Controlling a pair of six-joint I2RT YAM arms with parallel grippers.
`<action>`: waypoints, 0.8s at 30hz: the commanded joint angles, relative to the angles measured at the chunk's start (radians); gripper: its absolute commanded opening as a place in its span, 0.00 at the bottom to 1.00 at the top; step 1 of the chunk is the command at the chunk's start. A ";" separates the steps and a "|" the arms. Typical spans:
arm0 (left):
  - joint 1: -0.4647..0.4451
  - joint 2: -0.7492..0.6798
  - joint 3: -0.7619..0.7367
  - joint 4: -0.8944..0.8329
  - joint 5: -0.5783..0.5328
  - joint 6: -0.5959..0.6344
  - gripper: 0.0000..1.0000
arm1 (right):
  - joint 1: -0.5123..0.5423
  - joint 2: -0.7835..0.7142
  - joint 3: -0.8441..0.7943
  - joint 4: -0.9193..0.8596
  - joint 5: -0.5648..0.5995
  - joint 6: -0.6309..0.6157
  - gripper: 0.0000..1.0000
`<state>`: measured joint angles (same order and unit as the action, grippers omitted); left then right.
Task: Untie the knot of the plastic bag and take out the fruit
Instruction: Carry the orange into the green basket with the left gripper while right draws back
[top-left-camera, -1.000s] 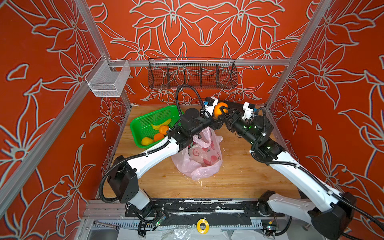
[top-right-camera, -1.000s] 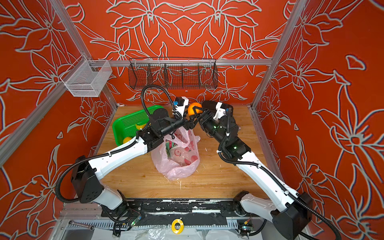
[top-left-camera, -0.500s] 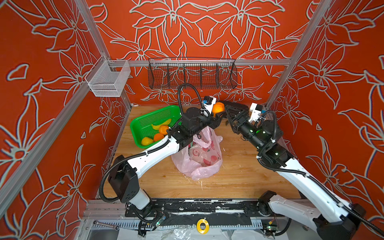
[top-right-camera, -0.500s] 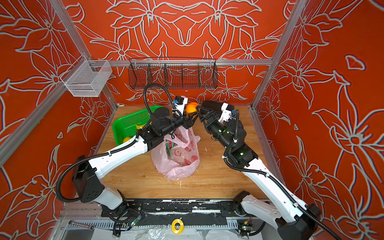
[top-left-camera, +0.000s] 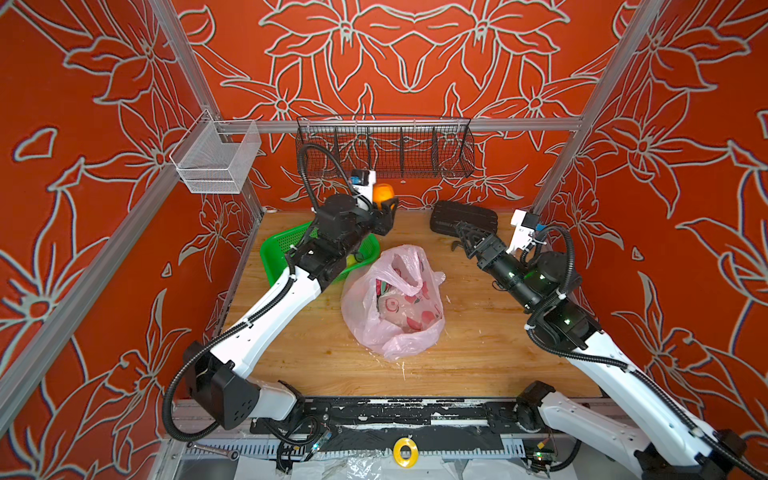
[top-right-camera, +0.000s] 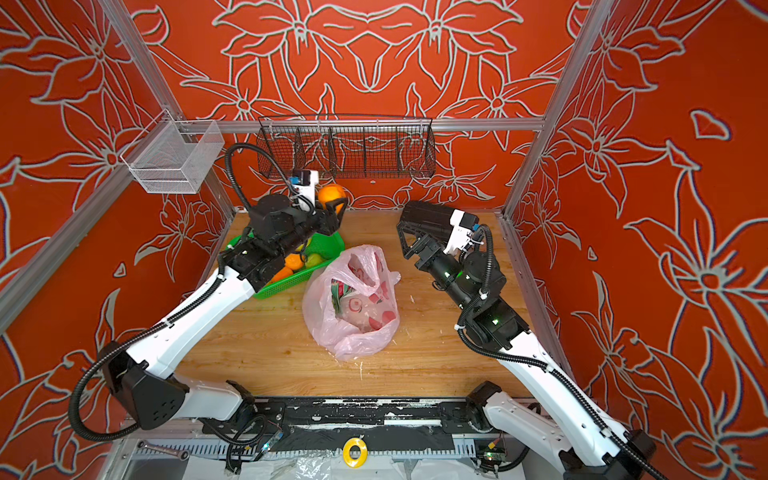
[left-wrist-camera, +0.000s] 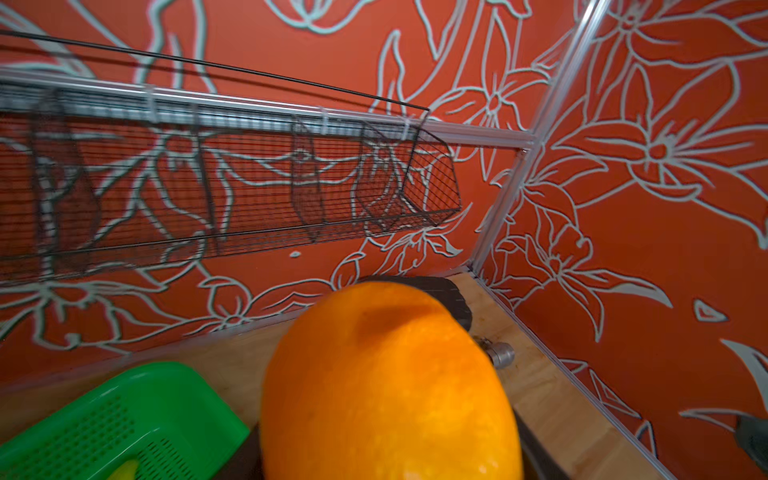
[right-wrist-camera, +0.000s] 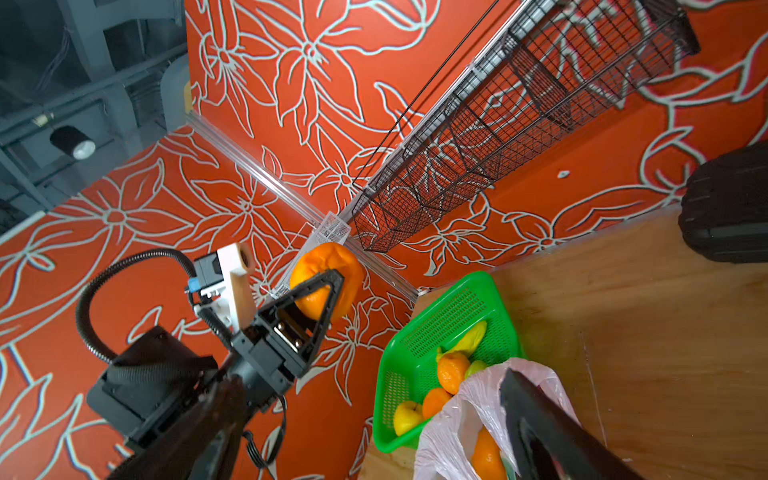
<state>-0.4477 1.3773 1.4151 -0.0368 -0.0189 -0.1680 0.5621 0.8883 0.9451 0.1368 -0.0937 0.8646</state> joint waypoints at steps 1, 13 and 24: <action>0.073 -0.033 -0.016 -0.101 -0.015 -0.044 0.57 | -0.001 0.006 0.007 -0.032 -0.106 -0.133 0.97; 0.321 0.067 -0.047 -0.218 0.131 -0.180 0.55 | 0.027 0.138 0.111 -0.292 -0.264 -0.328 0.94; 0.422 0.346 -0.011 -0.177 0.320 -0.472 0.49 | 0.044 0.151 0.095 -0.296 -0.210 -0.301 0.94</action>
<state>-0.0467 1.6829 1.3746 -0.2424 0.2134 -0.5201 0.6018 1.0443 1.0206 -0.1490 -0.3206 0.5747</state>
